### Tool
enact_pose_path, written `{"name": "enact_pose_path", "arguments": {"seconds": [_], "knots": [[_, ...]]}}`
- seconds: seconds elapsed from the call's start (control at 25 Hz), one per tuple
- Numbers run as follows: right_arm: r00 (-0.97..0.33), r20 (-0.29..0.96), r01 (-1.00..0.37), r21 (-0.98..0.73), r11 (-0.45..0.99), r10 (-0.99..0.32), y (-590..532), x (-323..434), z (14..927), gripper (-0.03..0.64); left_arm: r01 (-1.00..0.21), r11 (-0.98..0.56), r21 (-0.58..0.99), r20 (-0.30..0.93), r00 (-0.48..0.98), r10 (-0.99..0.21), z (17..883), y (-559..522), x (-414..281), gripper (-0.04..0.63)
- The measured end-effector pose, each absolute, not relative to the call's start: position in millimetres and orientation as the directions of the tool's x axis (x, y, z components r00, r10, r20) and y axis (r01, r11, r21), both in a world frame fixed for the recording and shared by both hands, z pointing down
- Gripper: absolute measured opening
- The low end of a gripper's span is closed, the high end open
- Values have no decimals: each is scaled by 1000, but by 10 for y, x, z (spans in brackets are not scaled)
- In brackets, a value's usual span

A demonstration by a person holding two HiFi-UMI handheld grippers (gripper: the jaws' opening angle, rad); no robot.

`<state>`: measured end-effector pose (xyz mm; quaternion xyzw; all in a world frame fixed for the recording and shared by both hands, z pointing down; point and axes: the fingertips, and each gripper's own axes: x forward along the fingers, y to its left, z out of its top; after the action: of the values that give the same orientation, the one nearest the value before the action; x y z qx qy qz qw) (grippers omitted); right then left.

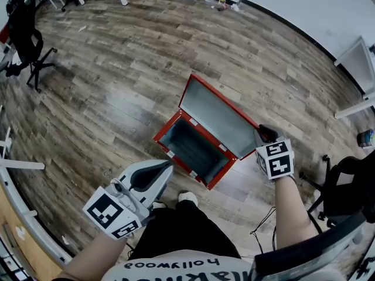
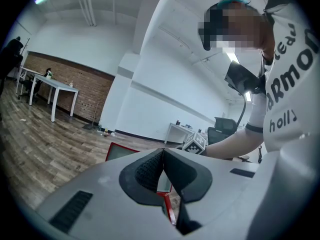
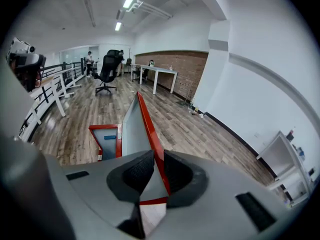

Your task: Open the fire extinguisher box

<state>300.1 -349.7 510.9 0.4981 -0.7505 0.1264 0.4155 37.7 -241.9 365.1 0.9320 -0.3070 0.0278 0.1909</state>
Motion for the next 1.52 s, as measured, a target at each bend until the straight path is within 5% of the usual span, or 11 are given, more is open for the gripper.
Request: {"name": "enact_pose_path", "arguments": {"seconds": [1.52], "knots": [[10,726,-905,299,302,-688,-3942,3390,5515,60,-656,-667,354,219,751,-623,3847,-2462,78,6]]}}
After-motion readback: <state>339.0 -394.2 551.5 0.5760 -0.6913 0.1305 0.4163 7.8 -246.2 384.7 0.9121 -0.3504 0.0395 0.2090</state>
